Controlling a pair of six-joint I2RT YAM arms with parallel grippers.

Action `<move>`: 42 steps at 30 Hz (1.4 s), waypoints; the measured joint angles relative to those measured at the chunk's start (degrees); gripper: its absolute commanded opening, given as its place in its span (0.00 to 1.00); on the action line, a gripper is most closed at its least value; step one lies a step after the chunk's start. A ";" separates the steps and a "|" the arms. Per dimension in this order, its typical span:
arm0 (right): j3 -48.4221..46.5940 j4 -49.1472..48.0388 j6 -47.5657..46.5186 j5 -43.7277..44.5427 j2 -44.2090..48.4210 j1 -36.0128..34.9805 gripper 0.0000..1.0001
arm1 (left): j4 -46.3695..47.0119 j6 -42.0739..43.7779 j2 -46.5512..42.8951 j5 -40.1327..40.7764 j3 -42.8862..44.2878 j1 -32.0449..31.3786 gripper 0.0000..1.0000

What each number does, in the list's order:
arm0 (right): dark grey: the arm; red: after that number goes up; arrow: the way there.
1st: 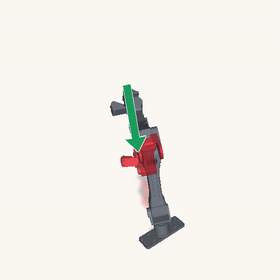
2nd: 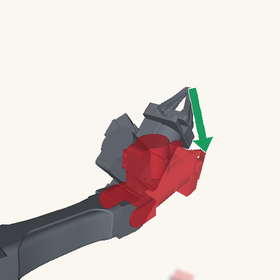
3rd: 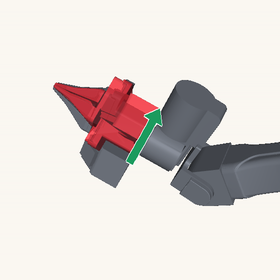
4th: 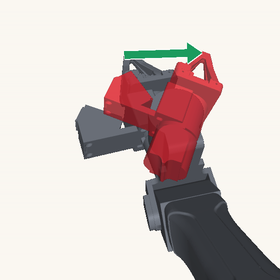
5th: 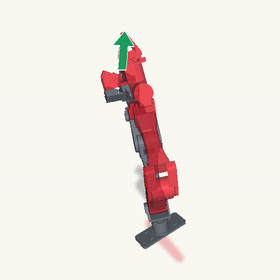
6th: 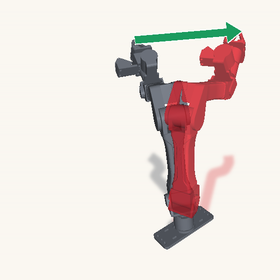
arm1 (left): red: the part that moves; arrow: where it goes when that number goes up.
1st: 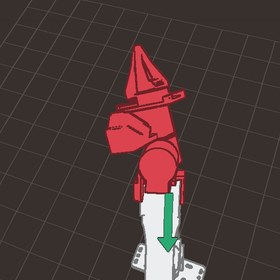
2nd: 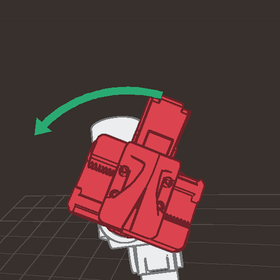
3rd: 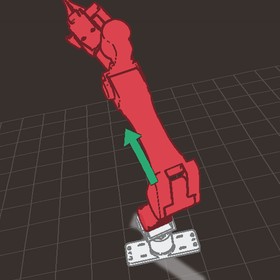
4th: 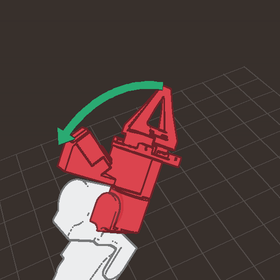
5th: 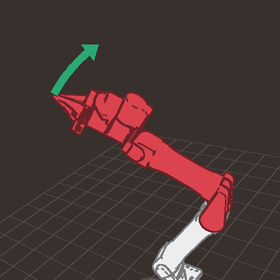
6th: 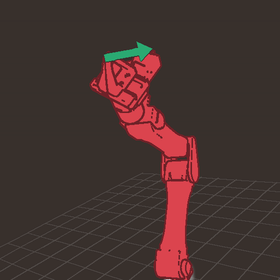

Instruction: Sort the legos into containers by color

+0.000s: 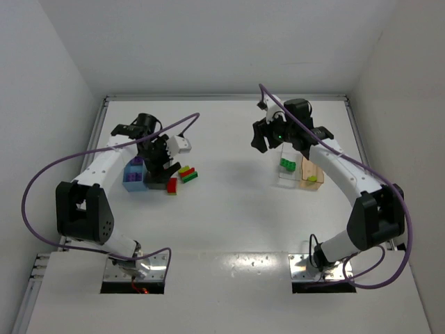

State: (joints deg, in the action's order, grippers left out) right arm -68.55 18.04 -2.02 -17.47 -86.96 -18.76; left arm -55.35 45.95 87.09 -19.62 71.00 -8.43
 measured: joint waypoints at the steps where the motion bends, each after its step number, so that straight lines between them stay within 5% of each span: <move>1: 0.02 0.00 0.02 -0.31 0.20 0.09 0.64 | -0.37 2.23 0.13 0.37 -0.02 -0.24 0.94; 17: 1.46 -0.02 0.04 -1.22 0.33 0.44 0.64 | -5.66 24.20 3.72 -1.33 -1.79 -4.31 0.94; 42: 3.08 -0.15 0.04 -1.22 0.31 1.77 0.68 | 3.48 22.88 14.60 -0.96 -2.75 -4.68 0.93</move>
State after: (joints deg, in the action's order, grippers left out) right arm -65.47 17.89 -1.98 -18.70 -86.65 -16.99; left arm -51.88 68.84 101.69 -20.58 68.25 -13.10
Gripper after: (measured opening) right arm 0.679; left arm 0.942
